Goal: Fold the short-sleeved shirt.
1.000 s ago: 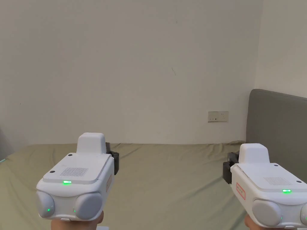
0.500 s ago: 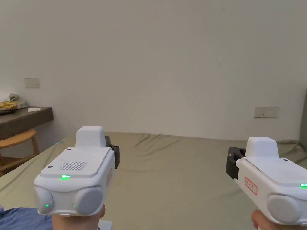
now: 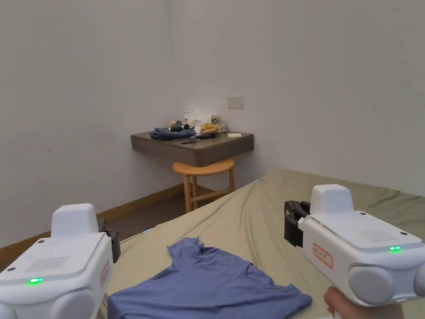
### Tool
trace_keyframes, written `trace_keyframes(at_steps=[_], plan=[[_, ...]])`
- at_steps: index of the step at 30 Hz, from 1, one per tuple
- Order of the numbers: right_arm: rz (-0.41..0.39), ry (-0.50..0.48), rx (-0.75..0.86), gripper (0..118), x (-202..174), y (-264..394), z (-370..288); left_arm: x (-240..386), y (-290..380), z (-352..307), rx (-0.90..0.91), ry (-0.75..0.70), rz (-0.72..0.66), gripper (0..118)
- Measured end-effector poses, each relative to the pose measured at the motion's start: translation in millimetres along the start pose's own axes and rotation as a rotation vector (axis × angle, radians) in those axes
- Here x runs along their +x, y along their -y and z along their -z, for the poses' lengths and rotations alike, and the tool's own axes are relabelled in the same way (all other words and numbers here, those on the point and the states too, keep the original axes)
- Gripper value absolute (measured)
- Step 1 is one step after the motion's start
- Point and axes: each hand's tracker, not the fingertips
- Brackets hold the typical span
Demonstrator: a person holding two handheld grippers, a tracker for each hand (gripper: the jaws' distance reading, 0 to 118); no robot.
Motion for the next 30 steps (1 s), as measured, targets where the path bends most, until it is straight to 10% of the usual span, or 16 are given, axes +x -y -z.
trace_keyframes(at_steps=[7, 16, 21, 26, 28, 30], plan=[[0.015, -0.038, -0.07, 0, -4, 22, 53, -2, 27, 61, -0.127, 0.009, 0.017, 0], [0.052, 0.07, -0.172, 0, 67, 65, 110, 121, 108, 290, -0.691, 0.525, 0.035, 0], [0.103, 0.091, -0.227, 0, 96, 97, 152, 186, 178, 385, -0.858, 0.698, 0.418, 0], [0.113, 0.106, -0.287, 0, 115, 130, 178, 201, 247, 441, -1.016, 0.779, 0.339, 0], [0.115, 0.117, -0.304, 0, 121, 138, 181, 203, 251, 432, -0.915, 0.786, 0.436, 26], [0.109, 0.118, -0.316, 0, 122, 141, 181, 199, 247, 434, -0.911, 0.8, 0.414, 92]])
